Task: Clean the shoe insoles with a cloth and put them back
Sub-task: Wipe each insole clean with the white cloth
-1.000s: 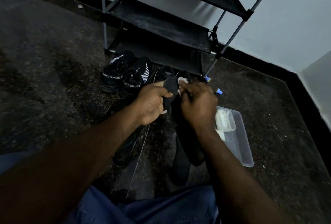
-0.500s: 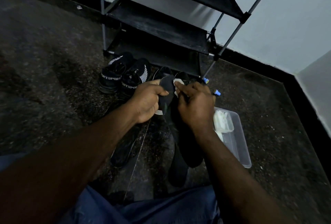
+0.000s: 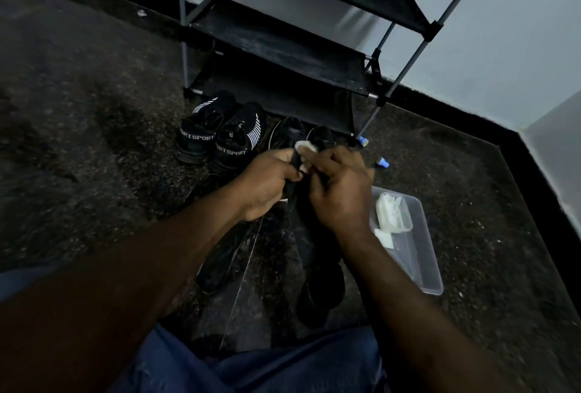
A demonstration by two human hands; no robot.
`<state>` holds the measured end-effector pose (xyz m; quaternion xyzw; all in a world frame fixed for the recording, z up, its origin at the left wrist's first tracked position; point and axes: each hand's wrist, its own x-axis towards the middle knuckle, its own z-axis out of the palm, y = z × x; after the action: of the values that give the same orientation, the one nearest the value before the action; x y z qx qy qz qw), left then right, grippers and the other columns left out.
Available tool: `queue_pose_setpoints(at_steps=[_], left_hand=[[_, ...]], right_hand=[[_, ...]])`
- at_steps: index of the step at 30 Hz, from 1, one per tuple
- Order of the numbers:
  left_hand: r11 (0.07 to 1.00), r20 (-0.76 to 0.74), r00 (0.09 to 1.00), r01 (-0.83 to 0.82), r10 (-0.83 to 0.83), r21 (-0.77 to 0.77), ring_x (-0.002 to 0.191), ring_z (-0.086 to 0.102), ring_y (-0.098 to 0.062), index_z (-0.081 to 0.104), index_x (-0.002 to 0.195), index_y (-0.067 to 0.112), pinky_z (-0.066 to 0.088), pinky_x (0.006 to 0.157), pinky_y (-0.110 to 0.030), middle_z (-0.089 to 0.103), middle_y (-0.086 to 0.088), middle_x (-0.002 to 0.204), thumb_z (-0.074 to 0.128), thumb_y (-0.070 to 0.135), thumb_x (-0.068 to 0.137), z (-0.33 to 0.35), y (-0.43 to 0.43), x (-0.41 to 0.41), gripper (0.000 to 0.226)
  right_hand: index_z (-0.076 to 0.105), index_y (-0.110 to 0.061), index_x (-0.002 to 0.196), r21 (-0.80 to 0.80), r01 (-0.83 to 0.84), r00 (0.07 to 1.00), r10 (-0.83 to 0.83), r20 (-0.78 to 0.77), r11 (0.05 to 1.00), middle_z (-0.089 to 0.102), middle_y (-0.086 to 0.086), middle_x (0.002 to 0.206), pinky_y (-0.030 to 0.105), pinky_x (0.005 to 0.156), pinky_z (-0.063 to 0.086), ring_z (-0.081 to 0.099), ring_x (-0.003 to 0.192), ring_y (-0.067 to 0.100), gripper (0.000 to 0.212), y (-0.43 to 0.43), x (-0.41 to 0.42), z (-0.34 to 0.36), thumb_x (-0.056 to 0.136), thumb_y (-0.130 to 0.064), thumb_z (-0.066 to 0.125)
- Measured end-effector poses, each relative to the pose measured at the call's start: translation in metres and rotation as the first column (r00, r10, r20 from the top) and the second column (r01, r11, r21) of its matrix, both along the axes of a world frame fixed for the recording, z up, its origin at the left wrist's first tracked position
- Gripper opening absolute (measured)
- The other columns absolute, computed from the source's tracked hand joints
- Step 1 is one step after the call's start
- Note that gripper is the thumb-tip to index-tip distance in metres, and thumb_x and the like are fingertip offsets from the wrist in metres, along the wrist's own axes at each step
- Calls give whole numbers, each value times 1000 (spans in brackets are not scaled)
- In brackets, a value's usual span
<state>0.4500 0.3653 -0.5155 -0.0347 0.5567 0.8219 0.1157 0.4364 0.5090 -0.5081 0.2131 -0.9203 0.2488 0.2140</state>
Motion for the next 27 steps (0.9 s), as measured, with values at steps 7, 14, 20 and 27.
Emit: queue_pose_setpoints(at_steps=[7,14,20,27], left_hand=[[999,-6,1000,-27,26,-41,102,63,-30,71,97,12,48,90,-41,70,-14,98,40,-16,88,-4,-1,-4,42],[999,-15,999,-48,48,-15,91,65,-24,72,95,13,50,81,-35,72,-10,92,40,-16,88,-2,-2,-5,44],[1000,-24,1000,-6,5,-18,87,69,-15,74,104,14,52,81,-32,76,-2,93,41,-12,92,1,1,-2,44],[999,6,999,-52,52,-2,94,66,-23,74,108,10,51,83,-36,74,-9,98,43,-13,92,-1,-1,-5,41]], right_hand=[[75,-33,120,-19,-80,997,80,-11,997,62,-8,93,44,78,45,59,93,25,42,-6,4,3,85,-25,55],[75,-32,123,-140,-29,997,38,66,990,64,-9,92,49,82,51,60,94,22,45,-14,1,-1,85,-27,51],[77,-34,118,-194,149,986,-129,110,970,67,-8,96,51,86,53,64,98,24,39,-2,-15,1,86,-28,54],[75,-35,120,-139,71,996,-63,56,988,65,-10,93,49,84,52,63,95,24,43,-3,-10,0,85,-30,52]])
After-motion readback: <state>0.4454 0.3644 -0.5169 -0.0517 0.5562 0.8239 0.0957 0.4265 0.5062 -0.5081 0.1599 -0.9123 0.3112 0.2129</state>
